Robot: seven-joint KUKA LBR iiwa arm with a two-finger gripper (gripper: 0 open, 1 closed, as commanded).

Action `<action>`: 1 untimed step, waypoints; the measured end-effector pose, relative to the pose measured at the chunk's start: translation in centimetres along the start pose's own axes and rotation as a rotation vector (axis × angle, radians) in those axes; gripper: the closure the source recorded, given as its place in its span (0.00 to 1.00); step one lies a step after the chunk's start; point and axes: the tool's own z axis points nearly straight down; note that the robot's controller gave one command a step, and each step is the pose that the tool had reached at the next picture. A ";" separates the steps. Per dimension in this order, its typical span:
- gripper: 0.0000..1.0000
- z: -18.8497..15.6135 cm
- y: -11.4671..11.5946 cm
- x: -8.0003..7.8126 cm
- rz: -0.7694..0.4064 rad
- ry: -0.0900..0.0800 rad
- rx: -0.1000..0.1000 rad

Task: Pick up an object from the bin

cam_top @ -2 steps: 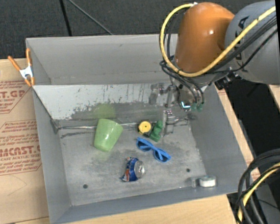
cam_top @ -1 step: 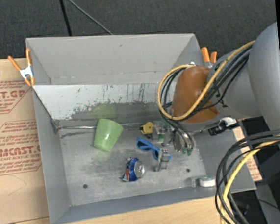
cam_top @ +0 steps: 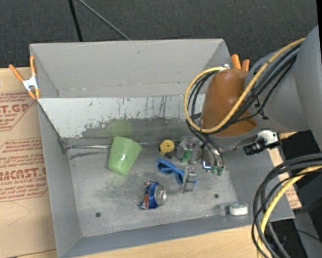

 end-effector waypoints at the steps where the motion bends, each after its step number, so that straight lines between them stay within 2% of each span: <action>1: 0.00 0.2 0.2 1.4 0.216 0.005 0.001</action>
Offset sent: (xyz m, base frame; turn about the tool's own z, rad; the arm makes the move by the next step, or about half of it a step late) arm -0.0130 0.0041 -0.0008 0.2172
